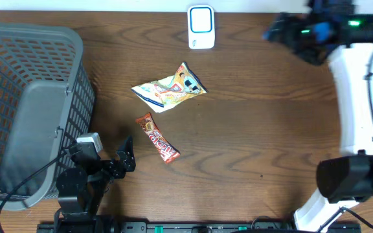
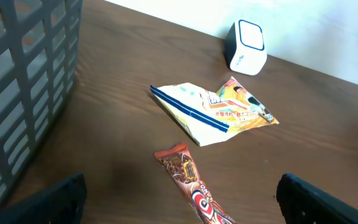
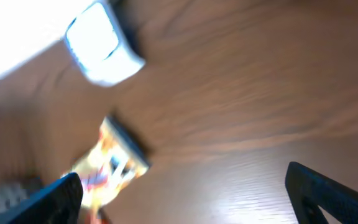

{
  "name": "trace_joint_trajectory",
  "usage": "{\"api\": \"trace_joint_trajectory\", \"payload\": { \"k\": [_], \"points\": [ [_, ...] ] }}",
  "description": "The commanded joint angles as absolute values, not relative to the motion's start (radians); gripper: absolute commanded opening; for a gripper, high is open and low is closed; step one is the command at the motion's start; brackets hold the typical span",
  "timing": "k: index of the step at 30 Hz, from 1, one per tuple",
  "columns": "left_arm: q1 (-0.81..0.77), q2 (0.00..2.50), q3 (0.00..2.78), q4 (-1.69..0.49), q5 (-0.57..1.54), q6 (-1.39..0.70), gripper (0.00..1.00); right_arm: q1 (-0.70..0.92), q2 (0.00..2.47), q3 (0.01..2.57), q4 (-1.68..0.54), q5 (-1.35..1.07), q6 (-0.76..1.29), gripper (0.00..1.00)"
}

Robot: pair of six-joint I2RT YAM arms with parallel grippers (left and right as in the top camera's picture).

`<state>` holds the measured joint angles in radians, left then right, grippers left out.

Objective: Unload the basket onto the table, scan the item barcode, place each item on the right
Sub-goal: 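Reach the right gripper to the white-orange snack bag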

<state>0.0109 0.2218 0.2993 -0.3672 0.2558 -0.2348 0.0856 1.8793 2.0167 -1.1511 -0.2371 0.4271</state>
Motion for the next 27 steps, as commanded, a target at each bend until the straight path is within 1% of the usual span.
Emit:
{"api": "trace_joint_trajectory", "payload": {
  "k": [1, 6, 8, 11, 13, 15, 18, 22, 24, 27],
  "points": [
    [0.01, 0.219, 0.295, -0.366, 0.249, -0.221, 0.98, 0.205, 1.906, 2.003, -1.158, -0.294, 0.215, 0.99],
    [0.01, 0.219, 0.295, -0.366, 0.25, -0.221, 0.98, 0.375, 1.97, 1.998, -1.118, -0.256, 0.029, 0.99],
    [0.01, 0.219, 0.295, -0.366, 0.25, -0.221, 0.98, 0.422, 2.005, 1.998, -1.09, -0.2, 0.021, 0.99],
    [0.01, 0.219, 0.295, -0.366, 0.25, -0.221, 0.98, 0.472, 2.069, 1.998, -1.056, -0.19, 0.058, 0.99],
    [0.01, 0.219, 0.295, -0.366, 0.25, -0.221, 0.98, 0.495, 2.112, 1.998, -1.038, -0.19, 0.15, 0.99],
    [0.01, 0.219, 0.295, -0.366, 0.249, -0.221, 0.98, 0.51, 2.146, 1.998, -1.035, -0.191, 0.344, 0.99],
    [0.01, 0.219, 0.295, -0.366, 0.25, -0.221, 0.98, 0.515, 2.183, 1.998, -1.056, -0.213, 0.697, 0.99],
    [0.01, 0.219, 0.295, -0.366, 0.25, -0.221, 0.98, 0.514, 2.204, 1.998, -1.054, -0.284, 1.031, 0.99],
    [0.01, 0.219, 0.295, -0.366, 0.25, -0.221, 0.98, 0.525, 2.207, 1.998, -1.043, -0.287, 1.117, 0.99],
    [0.01, 0.219, 0.295, -0.366, 0.25, -0.221, 0.98, 0.551, 2.213, 1.997, -1.015, -0.287, 1.17, 0.99]
  ]
}}
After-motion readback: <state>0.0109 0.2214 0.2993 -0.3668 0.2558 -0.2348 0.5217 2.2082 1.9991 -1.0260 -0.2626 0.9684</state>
